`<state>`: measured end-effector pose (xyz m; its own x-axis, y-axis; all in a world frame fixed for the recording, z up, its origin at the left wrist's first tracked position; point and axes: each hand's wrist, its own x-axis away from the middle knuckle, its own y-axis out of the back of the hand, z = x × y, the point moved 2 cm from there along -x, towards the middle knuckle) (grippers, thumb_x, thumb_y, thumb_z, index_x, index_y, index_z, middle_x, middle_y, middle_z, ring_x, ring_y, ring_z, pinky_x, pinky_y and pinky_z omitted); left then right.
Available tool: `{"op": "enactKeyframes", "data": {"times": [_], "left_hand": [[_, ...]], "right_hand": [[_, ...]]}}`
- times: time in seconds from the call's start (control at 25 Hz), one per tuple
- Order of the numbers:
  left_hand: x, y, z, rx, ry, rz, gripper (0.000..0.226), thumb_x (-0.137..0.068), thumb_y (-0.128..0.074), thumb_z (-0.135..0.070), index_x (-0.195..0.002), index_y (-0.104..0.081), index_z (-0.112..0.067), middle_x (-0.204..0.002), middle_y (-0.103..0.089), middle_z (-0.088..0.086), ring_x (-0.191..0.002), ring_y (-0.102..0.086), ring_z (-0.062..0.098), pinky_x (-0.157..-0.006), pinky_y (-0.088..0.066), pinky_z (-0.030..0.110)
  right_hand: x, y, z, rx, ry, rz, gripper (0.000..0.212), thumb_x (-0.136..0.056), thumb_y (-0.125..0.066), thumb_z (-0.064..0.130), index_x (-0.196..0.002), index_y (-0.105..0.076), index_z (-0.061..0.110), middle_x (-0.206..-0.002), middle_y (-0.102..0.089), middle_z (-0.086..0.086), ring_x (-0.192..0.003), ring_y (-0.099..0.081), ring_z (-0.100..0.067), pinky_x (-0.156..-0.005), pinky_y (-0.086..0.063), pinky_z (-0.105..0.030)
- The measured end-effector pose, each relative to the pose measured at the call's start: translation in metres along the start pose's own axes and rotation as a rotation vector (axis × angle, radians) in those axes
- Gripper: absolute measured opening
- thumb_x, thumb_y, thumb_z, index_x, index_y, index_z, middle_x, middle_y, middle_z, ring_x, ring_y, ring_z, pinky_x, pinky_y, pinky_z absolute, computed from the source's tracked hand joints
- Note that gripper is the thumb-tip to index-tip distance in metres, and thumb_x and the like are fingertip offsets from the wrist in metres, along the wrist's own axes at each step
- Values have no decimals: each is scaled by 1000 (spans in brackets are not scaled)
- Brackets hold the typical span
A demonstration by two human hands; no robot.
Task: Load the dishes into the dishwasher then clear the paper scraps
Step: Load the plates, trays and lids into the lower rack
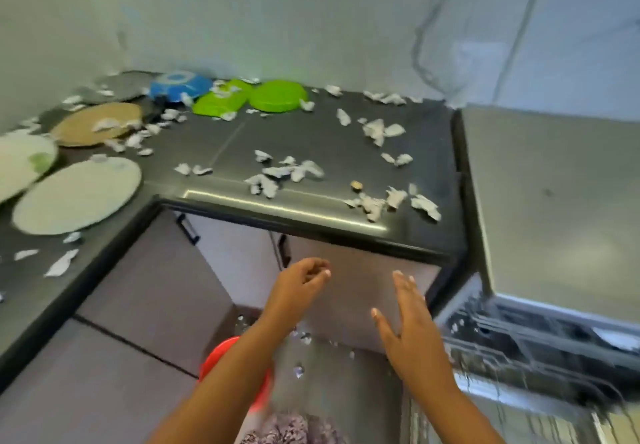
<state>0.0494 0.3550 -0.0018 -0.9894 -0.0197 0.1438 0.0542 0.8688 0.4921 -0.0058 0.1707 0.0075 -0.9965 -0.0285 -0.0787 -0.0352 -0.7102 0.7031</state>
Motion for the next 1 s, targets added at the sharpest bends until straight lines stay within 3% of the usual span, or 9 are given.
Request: {"op": "enactKeyframes", "data": {"times": [0.16,0.32,0.48,0.6,0.76,0.88,1.0], "left_hand": [[-4,90,28,39,56,-213,20,-91,-58,-22,-109,-67,-17,-95,-66,-4,-85,-59,5,-62,-40,0],[-6,171,51,119,88,-370,14,-92,-59,-23,-102,-67,-21,-92,-66,-7,-85,-59,6,-61,-40,4],[-7,243,73,180,117,-499,13,-92,-57,-24,-103,-66,-25,-93,-66,-9,-88,-60,4,-71,-42,12],[-9,290,95,247,145,-579,15,-91,-58,-22,-103,-67,-22,-96,-68,-5,-93,-62,9,-82,-49,25],[-12,337,129,257,207,-652,12,-91,-59,-23,-98,-68,-26,-94,-69,-6,-92,-63,10,-81,-50,26],[-14,358,153,308,248,-707,11,-90,-60,-22,-92,-67,-29,-95,-70,-2,-90,-64,14,-79,-53,34],[-15,365,168,365,299,-782,12,-90,-59,-20,-90,-68,-27,-94,-70,0,-88,-65,16,-75,-55,37]], "right_hand": [[-34,-28,63,-13,111,78,69,-92,-53,32,-148,-13,23,-156,-12,6,-139,2,-1,-115,-4,-23],[-65,-63,122,-50,159,119,68,-90,-57,30,-147,-19,25,-156,-14,3,-144,-7,-10,-112,-13,-24],[-99,-104,180,-45,278,164,68,-90,-58,26,-147,-21,21,-155,-16,2,-144,-5,-8,-116,-11,-25],[-121,-134,215,-49,346,184,68,-89,-60,23,-146,-23,17,-154,-21,1,-141,-6,-4,-117,-12,-27],[-141,-170,248,-52,365,176,66,-88,-61,21,-145,-27,14,-153,-26,-4,-144,-12,-14,-114,-13,-26],[-149,-189,261,-45,388,217,65,-90,-59,22,-146,-26,15,-153,-24,-1,-140,-8,-5,-116,-15,-30],[-156,-200,265,-17,405,259,66,-91,-57,24,-146,-23,18,-154,-22,0,-142,-7,-5,-116,-11,-27]]}}
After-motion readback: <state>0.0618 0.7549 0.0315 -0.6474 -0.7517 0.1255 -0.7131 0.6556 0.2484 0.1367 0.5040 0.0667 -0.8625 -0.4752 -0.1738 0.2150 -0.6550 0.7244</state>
